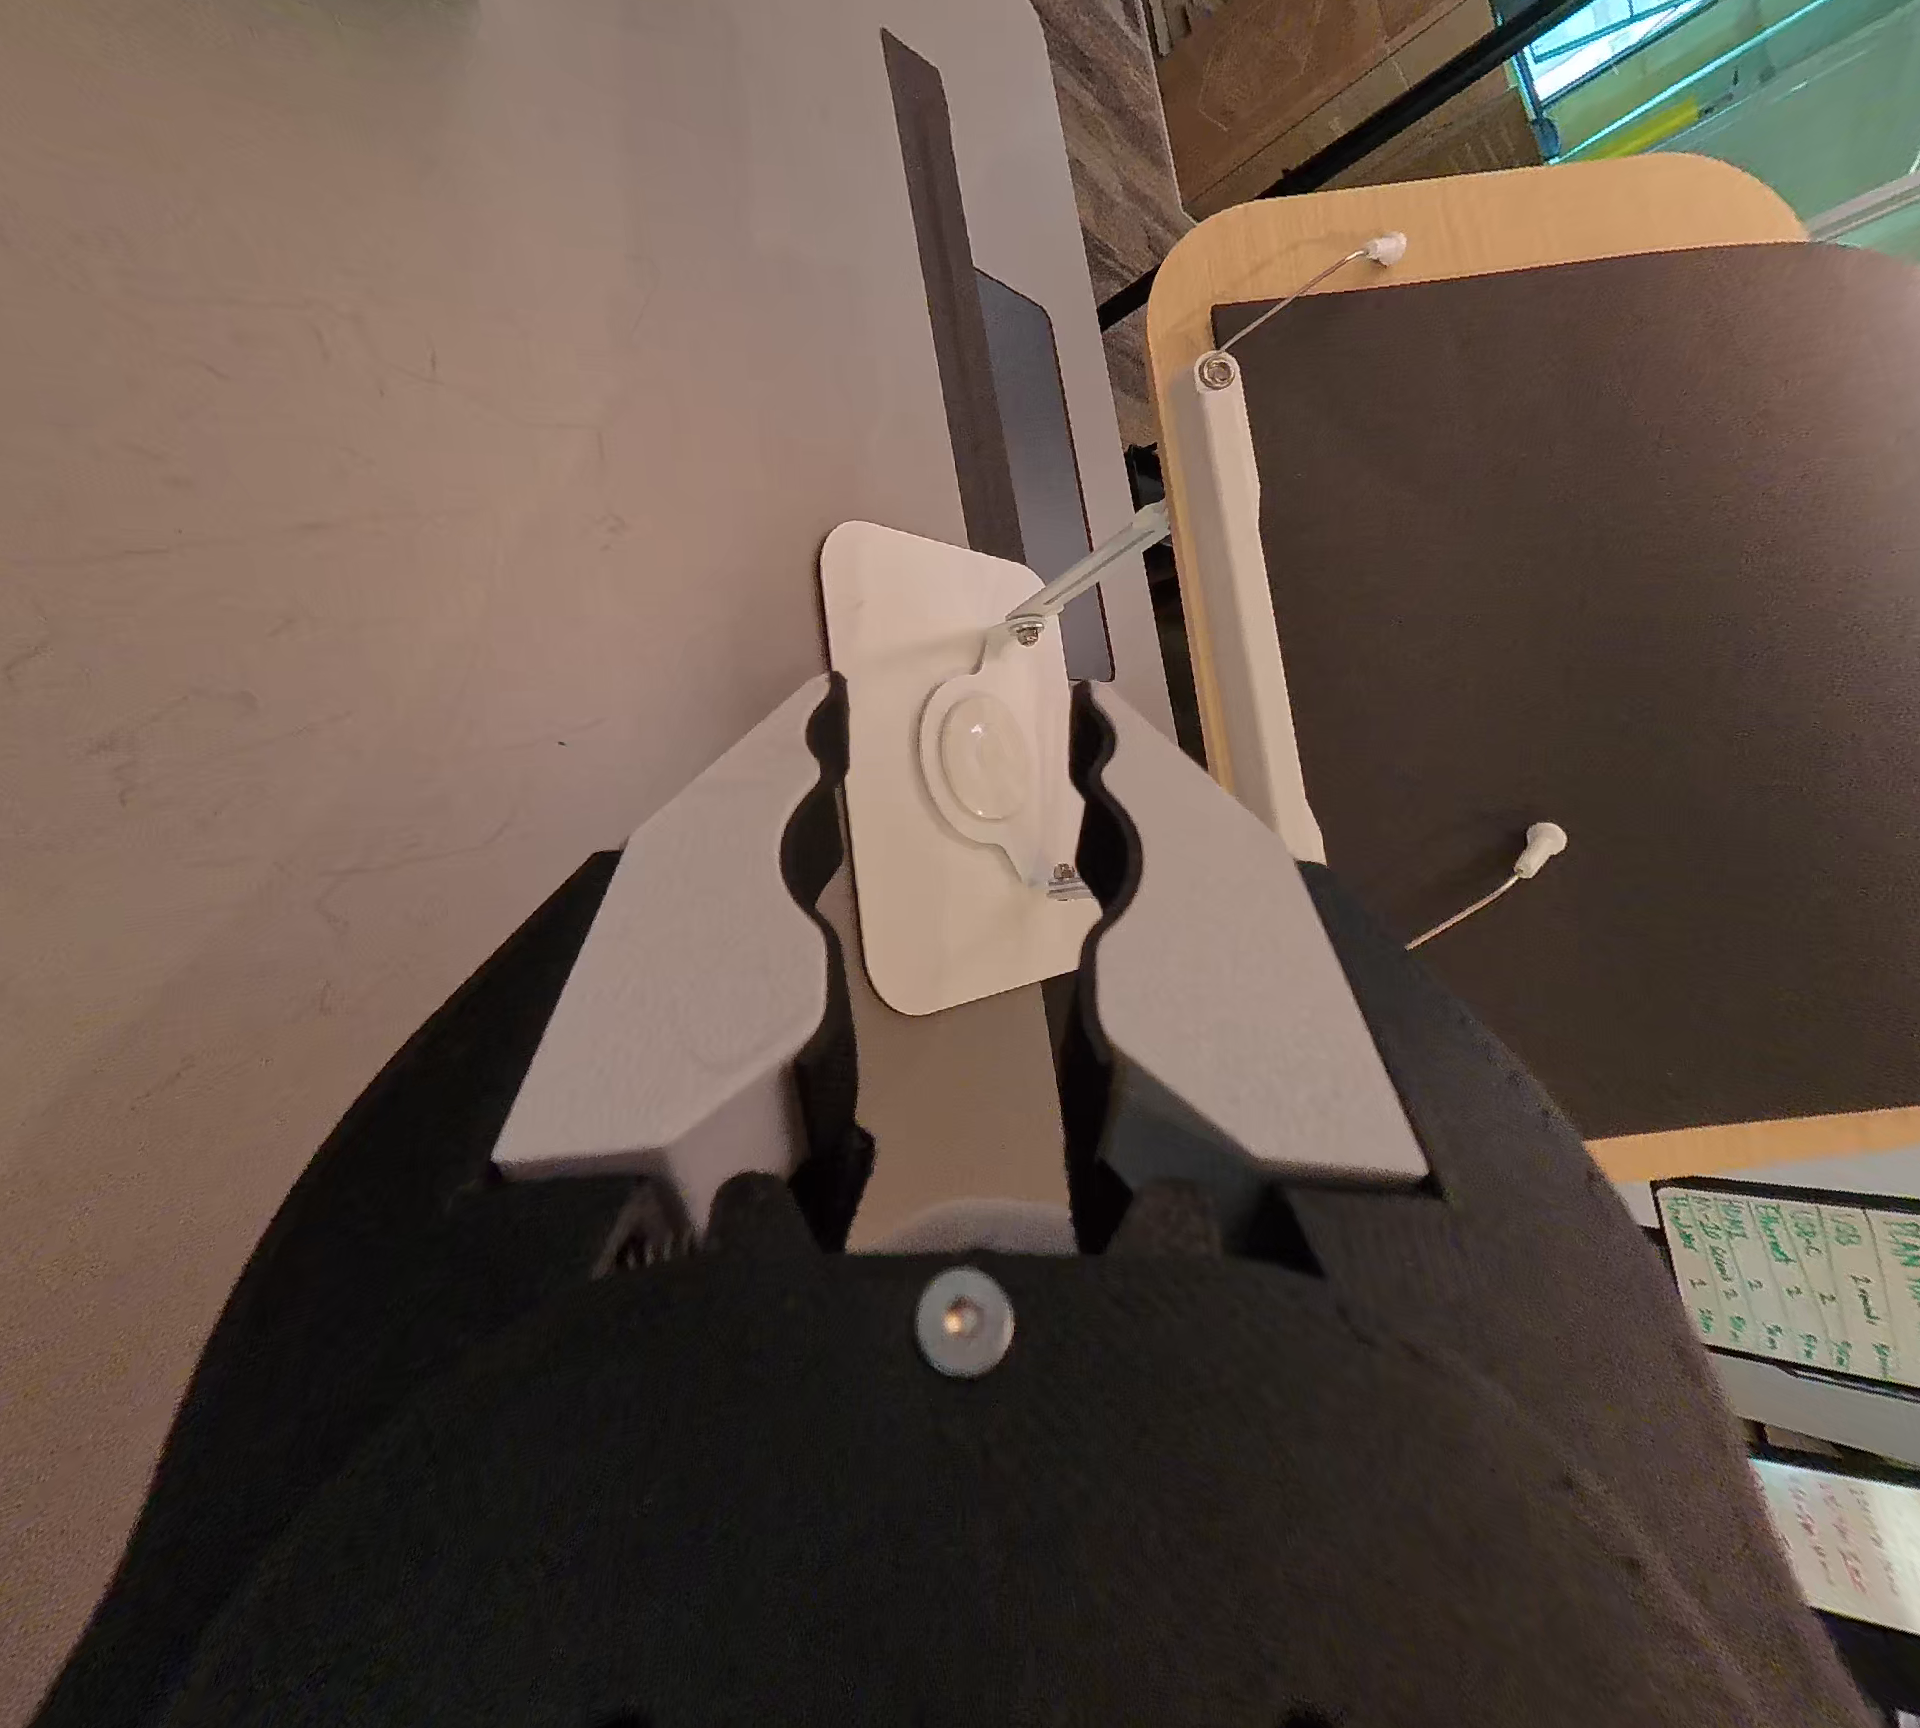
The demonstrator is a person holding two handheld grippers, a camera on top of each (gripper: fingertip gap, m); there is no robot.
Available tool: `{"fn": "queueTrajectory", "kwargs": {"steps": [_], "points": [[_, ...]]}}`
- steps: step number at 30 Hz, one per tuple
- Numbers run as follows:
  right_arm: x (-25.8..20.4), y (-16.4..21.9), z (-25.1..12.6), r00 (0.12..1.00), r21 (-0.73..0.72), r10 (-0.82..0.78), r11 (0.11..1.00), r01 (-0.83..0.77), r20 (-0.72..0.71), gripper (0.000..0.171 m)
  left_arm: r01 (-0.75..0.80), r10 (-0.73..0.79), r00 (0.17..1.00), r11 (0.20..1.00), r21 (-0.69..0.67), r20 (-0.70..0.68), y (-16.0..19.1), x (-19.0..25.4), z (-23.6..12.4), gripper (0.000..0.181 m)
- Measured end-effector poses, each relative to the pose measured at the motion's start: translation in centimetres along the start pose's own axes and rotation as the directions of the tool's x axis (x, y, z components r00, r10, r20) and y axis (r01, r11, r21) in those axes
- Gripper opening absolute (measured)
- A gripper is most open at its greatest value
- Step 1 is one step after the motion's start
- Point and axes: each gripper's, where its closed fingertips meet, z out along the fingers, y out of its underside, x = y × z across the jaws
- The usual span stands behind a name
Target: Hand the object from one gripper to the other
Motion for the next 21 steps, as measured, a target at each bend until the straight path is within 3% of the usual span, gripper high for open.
{"fn": "queueTrajectory", "kwargs": {"steps": [3,9,11,17,21], "points": [[-0.2,0.0,0.1,1.000,0.003,0.001,1.000,-0.001,0.008,0.041,0.007,-0.007,1.000,1.000,-0.008,-0.014,0.2,0.6,0.6,0.065],[-0.4,-0.1,0.2,1.000,0.001,-0.007,1.000,0.007,0.010,0.041,-0.036,0.067,0.982,0.984,-0.173,0.179,1.5,-1.1,2.9,0.051],[-0.3,-0.1,0.1,1.000,0.004,-0.006,1.000,0.005,0.008,0.041,-0.042,0.094,0.959,0.981,-0.192,0.269,1.3,-2.4,3.1,0.035],[0.1,-0.5,-0.6,1.000,0.025,-0.001,1.000,0.001,-0.002,0.040,-0.096,0.133,0.920,0.988,-0.117,0.368,-0.6,-2.4,0.8,0.014],[-0.1,-0.8,-0.7,1.000,0.032,-0.009,0.999,0.009,-0.001,0.040,-0.202,0.244,0.835,0.970,-0.138,0.493,-2.1,-2.5,-1.7,0.011]]}}
